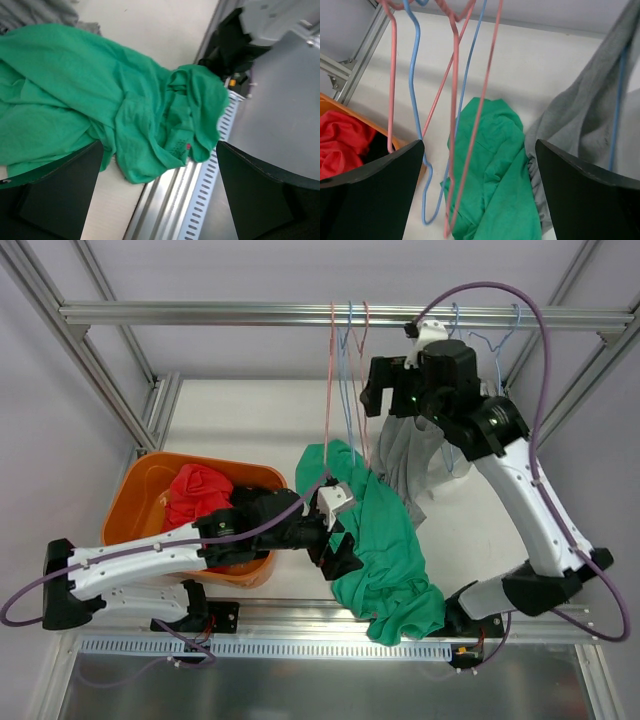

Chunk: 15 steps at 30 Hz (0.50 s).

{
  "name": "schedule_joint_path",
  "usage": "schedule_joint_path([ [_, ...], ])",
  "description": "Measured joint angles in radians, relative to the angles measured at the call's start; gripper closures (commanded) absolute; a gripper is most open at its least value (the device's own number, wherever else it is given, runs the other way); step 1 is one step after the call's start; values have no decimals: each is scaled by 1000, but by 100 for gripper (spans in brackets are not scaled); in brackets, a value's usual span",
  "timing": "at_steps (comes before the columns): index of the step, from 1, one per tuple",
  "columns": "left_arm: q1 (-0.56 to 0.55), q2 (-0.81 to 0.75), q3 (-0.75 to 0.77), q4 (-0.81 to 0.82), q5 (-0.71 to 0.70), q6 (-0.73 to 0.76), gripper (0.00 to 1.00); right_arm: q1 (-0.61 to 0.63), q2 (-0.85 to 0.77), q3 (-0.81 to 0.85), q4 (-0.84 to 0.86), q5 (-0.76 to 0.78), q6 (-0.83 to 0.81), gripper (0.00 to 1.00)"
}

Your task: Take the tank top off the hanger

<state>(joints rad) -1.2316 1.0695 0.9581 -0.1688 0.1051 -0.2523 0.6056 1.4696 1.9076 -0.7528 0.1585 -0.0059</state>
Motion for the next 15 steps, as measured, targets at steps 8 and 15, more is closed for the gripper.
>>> schedule_joint_path([
  [8,-7,241,-87,161,-116,-43,1,0,-465,-232,-18,-16,-41,1],
  [15,-7,507,-24,225,-261,-76,1,-1,-823,-323,-66,-142,-63,1],
])
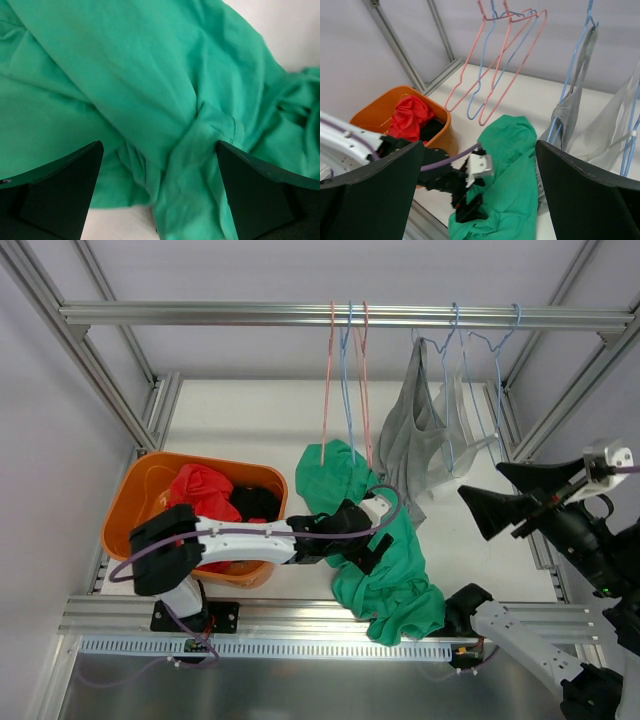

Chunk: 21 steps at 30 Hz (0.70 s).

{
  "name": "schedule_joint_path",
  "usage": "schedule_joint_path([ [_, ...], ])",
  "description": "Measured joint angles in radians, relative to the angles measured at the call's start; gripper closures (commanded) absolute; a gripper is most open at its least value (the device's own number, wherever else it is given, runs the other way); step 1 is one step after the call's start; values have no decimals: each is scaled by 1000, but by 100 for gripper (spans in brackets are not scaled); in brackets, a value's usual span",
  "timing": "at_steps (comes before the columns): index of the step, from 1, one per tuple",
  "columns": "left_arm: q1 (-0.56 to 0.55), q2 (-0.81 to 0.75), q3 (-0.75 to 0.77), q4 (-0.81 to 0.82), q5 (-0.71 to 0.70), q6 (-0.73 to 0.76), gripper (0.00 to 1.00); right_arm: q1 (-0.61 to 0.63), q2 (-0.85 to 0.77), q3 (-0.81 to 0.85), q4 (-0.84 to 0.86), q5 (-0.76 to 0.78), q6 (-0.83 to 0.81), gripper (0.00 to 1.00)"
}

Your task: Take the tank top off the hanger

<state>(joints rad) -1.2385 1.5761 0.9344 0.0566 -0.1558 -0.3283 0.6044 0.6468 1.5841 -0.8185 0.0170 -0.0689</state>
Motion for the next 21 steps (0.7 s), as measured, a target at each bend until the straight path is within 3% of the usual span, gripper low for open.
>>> schedule_joint_path([
  [8,2,289,140,31,-11,-42,2,0,-81,-20,-86,-93,-4,0],
  [9,2,304,146,44,-20,-42,6,0,-84,-23,-95,-100,-4,1],
  [11,2,309,154,52,-11,-60,51,0,-89,-28,-108,-113,-4,0],
  [13,3,309,142,61,-11,-92,88,0,-95,-32,-115,-125,-5,0],
  [14,3,306,126,71,-18,-105,100,0,-98,-34,-117,-132,-7,1],
  [17,-6,251,75,61,-43,-137,100,0,-107,-36,-122,-145,-15,1],
  [21,-58,80,10,-95,-159,-147,100,0,-111,-39,-121,-153,-25,1],
])
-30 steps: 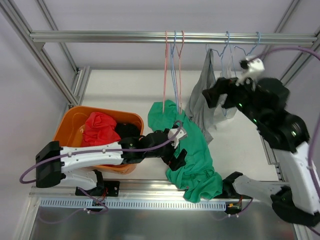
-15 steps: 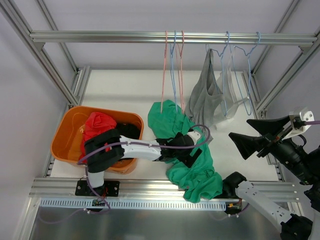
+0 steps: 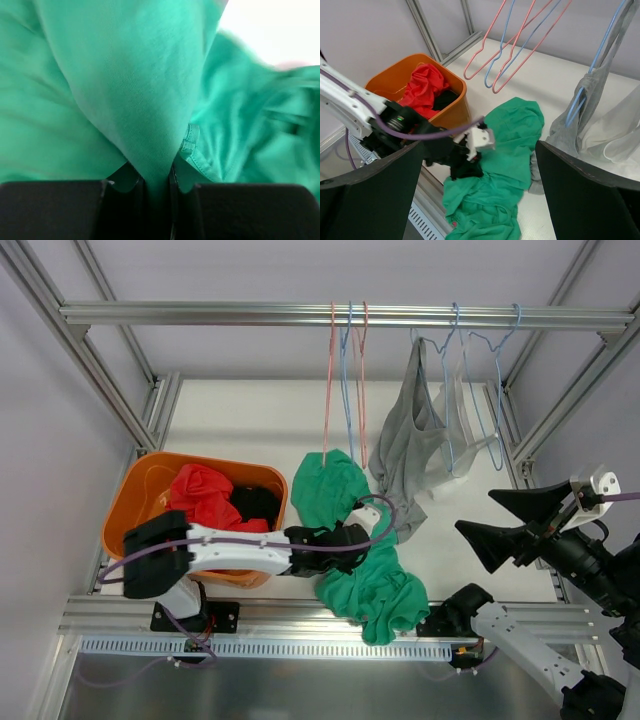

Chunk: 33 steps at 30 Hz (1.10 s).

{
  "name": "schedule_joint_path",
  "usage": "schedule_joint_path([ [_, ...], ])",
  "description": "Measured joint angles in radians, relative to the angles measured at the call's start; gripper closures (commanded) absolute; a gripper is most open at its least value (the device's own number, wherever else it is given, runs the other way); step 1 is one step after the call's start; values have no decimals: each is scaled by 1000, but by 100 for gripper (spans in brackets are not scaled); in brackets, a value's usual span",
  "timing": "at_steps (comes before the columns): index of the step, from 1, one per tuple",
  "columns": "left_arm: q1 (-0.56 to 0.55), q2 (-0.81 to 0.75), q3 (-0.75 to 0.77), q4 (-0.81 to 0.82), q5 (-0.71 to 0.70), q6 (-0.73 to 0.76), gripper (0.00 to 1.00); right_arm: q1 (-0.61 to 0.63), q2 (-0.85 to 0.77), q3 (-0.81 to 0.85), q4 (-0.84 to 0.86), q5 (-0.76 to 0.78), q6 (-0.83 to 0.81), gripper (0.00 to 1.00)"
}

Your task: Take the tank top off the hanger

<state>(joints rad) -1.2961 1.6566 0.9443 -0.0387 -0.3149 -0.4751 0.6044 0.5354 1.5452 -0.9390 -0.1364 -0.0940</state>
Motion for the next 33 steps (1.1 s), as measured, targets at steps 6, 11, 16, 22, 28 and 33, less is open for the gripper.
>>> schedule_joint_path([
  [6,-73,-373,9,-165,-220,-1,100,0,-4,-27,12,0,-11,1],
  [11,-68,-584,83,-277,-400,14,100,0,-4,-35,17,0,-16,1],
  [16,-68,-645,223,-411,-541,71,100,0,-4,-35,27,1,-19,1],
  [22,-21,-645,410,-536,-665,147,100,0,-4,-34,38,1,-20,1],
  [28,186,-637,644,-579,-702,264,100,0,1,-30,53,-6,-20,0],
  [33,241,-667,687,-578,-793,329,100,0,5,-29,70,-7,-20,1],
])
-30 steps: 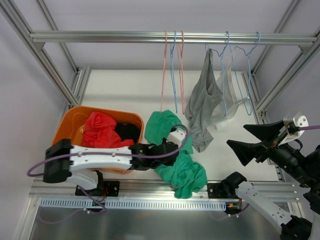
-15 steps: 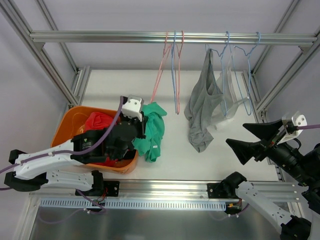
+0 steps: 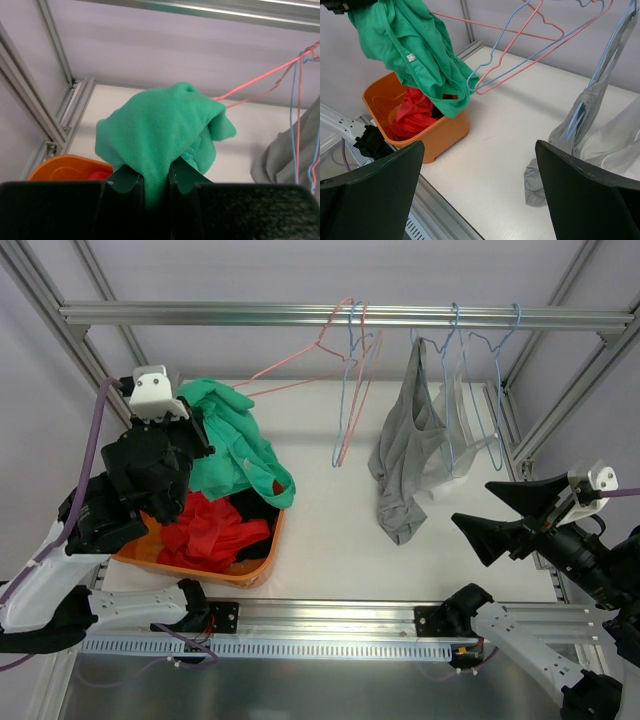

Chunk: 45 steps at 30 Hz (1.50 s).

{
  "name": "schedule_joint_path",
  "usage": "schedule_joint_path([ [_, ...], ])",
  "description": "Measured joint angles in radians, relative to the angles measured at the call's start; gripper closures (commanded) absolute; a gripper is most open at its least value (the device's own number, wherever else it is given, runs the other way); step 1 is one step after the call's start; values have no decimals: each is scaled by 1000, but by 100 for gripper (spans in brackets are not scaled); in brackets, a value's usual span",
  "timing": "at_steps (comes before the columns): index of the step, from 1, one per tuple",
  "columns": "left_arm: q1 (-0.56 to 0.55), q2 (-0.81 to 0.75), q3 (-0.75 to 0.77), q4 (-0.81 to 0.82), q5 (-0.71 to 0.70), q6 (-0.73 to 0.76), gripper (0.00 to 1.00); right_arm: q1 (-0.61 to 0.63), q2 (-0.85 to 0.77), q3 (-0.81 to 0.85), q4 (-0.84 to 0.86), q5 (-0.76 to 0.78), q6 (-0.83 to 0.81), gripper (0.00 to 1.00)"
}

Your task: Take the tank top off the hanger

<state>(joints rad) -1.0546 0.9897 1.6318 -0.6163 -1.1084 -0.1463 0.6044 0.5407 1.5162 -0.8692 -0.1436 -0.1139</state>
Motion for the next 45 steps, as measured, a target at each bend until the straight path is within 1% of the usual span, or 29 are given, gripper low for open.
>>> schedule_joint_path([
  [2,2,-43,-50,-7,-15,-2,100,0,0,0,2,0,0,0],
  [4,2,-106,-133,-21,-18,-22,100,0,1,0,4,0,-2,1],
  [8,2,-259,-292,-71,21,-86,100,0,8,0,6,0,-3,1],
  [12,2,-353,-394,-89,63,-131,100,0,26,3,13,-4,-3,1],
  [16,2,-353,-481,-126,91,-187,100,0,46,2,33,-19,-3,0],
  [20,17,-322,-578,-178,97,-301,100,0,55,-15,58,-32,-2,1],
  [23,111,-287,-643,-271,106,-451,100,0,66,-31,72,-42,-2,1],
  [26,214,-234,-676,-336,148,-560,100,0,85,-42,80,-54,0,1],
  [28,262,-166,-688,-350,182,-620,100,0,98,-55,90,-61,1,1],
  [31,324,-17,-720,-335,249,-673,100,0,108,-82,111,-73,6,0],
  [34,410,180,-760,-270,330,-684,100,0,117,-114,127,-84,10,1],
  [36,480,257,-791,-208,389,-673,100,0,128,-127,133,-91,14,0],
  [38,586,281,-821,-132,475,-650,100,0,141,-137,137,-98,16,1],
  [41,732,269,-822,-58,566,-624,100,0,158,-151,140,-101,16,1],
  [45,835,267,-817,14,610,-630,100,0,163,-168,142,-101,16,1],
])
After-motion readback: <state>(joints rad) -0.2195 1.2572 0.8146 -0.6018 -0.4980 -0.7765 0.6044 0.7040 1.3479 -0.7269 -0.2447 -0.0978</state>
